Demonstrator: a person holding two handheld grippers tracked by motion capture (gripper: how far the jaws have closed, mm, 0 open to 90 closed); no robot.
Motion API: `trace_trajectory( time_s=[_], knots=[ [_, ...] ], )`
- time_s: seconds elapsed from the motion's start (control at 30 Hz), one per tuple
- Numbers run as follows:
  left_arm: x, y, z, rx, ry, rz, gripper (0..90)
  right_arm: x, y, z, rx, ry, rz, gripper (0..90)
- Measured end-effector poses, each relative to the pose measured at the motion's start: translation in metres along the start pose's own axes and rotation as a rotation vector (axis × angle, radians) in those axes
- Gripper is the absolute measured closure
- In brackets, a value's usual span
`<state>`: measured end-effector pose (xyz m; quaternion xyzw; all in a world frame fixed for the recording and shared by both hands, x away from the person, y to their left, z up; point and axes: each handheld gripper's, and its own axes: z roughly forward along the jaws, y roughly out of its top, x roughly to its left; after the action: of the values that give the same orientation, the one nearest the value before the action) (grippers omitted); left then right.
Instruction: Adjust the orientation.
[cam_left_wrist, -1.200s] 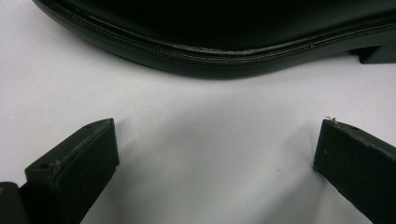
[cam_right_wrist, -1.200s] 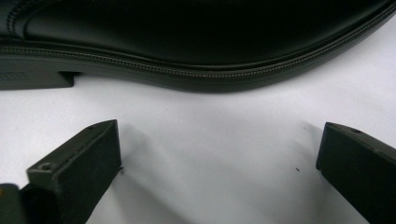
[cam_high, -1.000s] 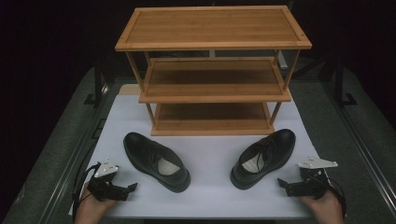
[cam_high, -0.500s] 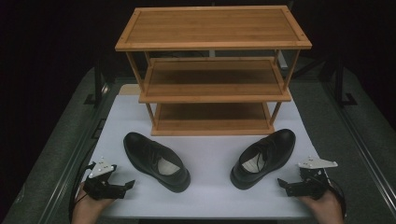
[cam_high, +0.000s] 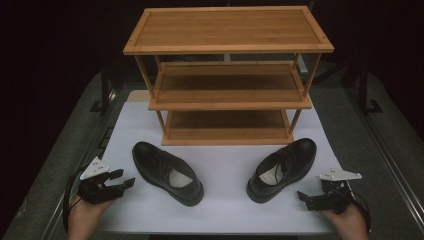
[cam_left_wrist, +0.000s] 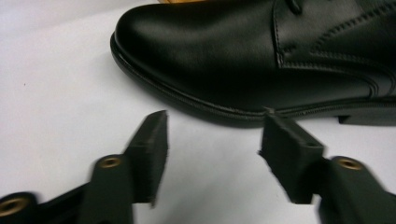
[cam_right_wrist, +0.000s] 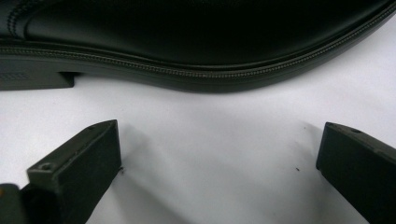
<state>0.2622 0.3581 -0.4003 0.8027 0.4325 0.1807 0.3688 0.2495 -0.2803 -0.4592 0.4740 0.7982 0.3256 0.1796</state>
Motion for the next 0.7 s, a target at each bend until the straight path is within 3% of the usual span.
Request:
trace_trajectory(
  time_s=[0.17,0.33,0.5,0.7],
  knots=[
    [0.01,0.015,0.005,0.022,-0.012,-0.005,69.7,0.0,0.0,0.0,-0.001,0.001,-0.001,0.0],
    [0.025,0.029,0.01,0.025,0.017,-0.002,90.0,0.0,0.0,0.0,-0.001,0.001,-0.001,0.0],
    [0.044,0.041,0.021,0.024,0.008,-0.016,90.0,0.0,0.0,0.0,0.0,0.002,-0.001,0.0],
    [0.055,0.058,0.034,0.026,0.01,-0.006,90.0,0.0,0.0,0.0,-0.002,0.002,-0.001,0.0]
  ],
)
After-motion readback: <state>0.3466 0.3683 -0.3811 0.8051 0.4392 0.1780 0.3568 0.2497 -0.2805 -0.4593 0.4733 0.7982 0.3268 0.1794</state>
